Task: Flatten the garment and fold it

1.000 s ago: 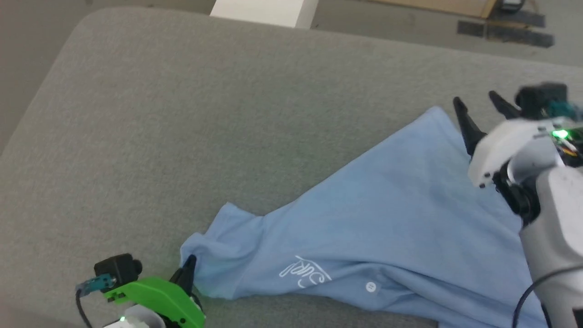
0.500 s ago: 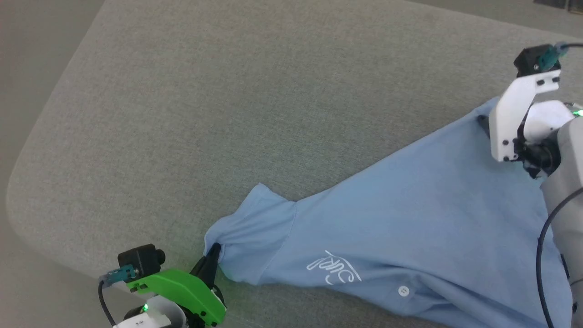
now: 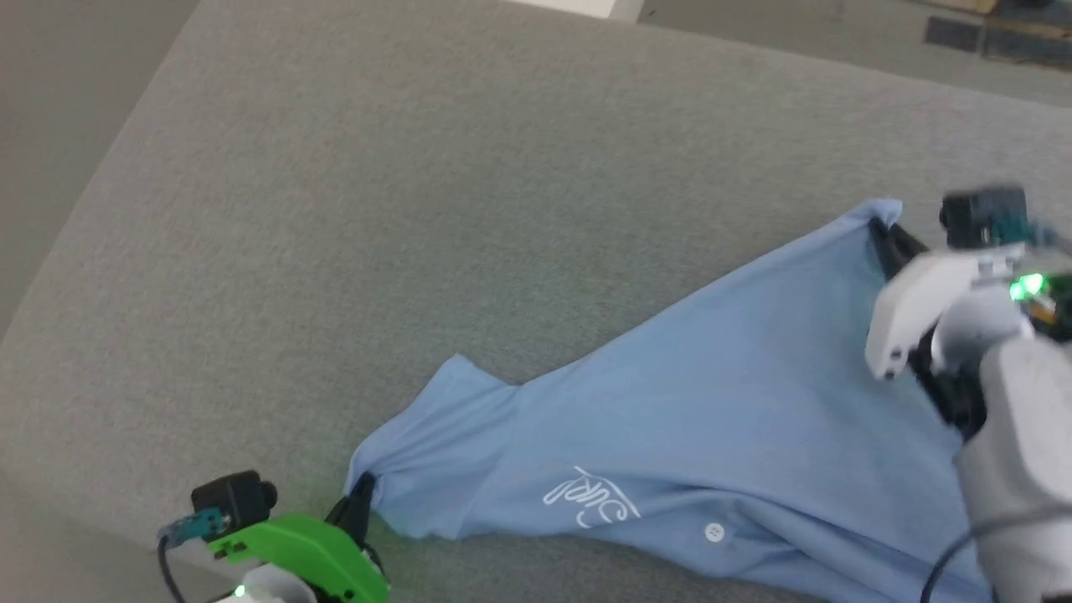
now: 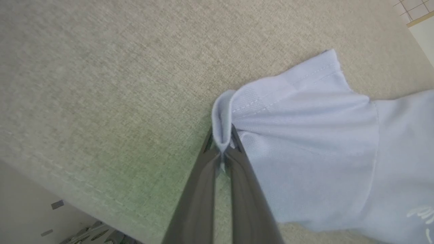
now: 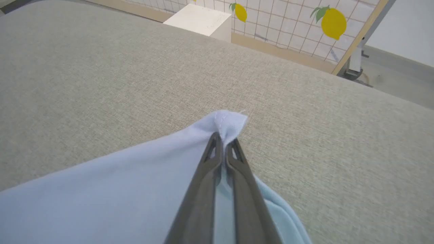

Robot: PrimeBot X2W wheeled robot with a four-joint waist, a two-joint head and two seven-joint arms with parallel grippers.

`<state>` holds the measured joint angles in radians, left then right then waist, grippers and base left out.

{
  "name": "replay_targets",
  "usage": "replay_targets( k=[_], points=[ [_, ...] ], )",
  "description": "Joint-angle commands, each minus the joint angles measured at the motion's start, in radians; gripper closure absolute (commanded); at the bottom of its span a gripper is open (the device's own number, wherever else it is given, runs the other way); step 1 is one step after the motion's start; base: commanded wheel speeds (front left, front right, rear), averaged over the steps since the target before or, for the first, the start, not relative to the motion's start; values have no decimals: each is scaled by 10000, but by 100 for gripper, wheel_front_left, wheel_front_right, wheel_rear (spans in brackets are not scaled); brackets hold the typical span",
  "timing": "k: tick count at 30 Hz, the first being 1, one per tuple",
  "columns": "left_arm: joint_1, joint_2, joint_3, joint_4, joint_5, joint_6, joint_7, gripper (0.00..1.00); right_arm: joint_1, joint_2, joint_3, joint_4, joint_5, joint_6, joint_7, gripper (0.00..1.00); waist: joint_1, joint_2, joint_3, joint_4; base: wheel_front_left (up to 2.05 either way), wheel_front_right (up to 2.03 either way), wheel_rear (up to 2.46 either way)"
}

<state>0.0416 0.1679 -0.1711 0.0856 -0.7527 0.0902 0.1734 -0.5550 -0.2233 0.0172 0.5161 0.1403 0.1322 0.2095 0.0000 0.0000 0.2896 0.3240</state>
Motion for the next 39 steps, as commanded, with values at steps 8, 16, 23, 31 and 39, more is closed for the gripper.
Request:
replay_targets(
  k=[8, 16, 23, 31, 39],
  points=[
    [756, 486, 306, -594, -54, 347, 231, 100, 2841, 895, -805, -1389, 238, -15, -3240, 100, 0, 0, -1306, -1431, 0, 0, 0],
    [1128, 682, 400, -985, 2, 483, 231, 100, 5300, 1600, -1762, -3175, 321, -15, -3652, 100, 0, 0, -1955, -2066, 0, 0, 0],
    [1113, 851, 623, -1202, 212, 565, -192, 100, 6518, 1723, -1963, -4632, 518, -15, -2807, 100, 0, 0, -2401, -2681, 0, 0, 0],
    [-1098, 1694, 868, -1696, 733, 363, -171, 100, 5467, 919, -1474, -6406, 15, -15, -1409, 100, 0, 0, -2291, -3234, 0, 0, 0],
    [-5268, 1852, 1104, -1658, 526, 463, 514, 100, 1804, -1347, 347, -6676, 242, -15, 1047, 100, 0, 0, -1330, -3844, 0, 0, 0]
  ],
)
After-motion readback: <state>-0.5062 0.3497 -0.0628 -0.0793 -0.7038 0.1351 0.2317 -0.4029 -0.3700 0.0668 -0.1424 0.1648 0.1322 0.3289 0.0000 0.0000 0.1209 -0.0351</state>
